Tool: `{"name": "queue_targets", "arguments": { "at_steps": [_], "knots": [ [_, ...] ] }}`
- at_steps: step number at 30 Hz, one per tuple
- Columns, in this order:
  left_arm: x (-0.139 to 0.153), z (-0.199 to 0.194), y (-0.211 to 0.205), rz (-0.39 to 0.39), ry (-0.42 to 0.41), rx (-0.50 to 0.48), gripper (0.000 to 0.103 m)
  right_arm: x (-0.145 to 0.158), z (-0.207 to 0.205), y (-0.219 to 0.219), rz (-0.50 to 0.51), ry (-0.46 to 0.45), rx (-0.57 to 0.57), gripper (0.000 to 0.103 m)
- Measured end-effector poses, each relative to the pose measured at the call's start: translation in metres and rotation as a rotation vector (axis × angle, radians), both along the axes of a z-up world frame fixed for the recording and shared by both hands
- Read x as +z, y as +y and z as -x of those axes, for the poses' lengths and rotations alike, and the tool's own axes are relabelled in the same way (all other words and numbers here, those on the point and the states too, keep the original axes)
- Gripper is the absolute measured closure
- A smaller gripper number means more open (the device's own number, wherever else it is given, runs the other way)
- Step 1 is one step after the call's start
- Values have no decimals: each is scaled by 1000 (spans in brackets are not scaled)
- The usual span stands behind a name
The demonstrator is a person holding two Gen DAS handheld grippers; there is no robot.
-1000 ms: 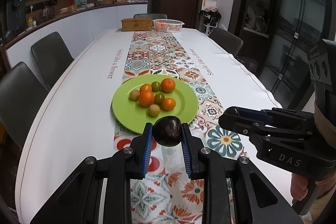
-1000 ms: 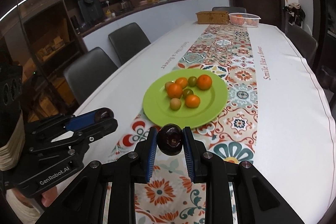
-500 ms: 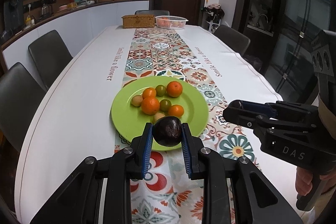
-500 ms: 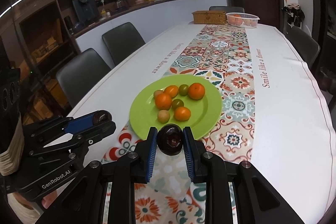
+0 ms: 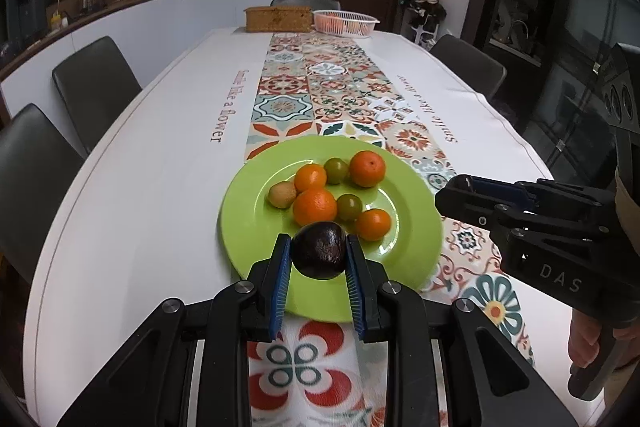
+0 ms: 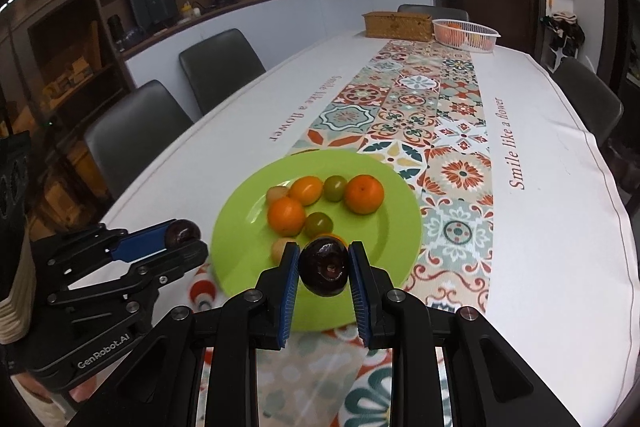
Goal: Organize fruits
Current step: 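Carry both dark plums onto the green plate and open both grippers, then withdraw both grippers away from the plate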
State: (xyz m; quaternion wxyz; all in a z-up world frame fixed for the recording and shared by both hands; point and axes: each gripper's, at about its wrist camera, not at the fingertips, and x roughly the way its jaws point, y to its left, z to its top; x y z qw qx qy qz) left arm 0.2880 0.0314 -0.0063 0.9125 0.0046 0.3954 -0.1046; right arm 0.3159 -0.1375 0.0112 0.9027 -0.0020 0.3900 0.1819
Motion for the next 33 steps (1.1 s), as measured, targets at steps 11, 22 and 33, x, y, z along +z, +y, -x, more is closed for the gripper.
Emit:
{"name": "queue_targets", "arguments": {
  "at_steps": [11, 22, 33],
  "knots": [
    [-23, -35, 4, -22, 60, 7, 76, -27, -43, 4, 71, 39, -17, 77],
    [-22, -32, 6, -32, 35, 28, 60, -36, -50, 5, 54, 27, -6, 63],
    [1, 26, 4, -45, -45, 63, 48, -14, 12, -10, 64, -42, -50, 51]
  ]
}}
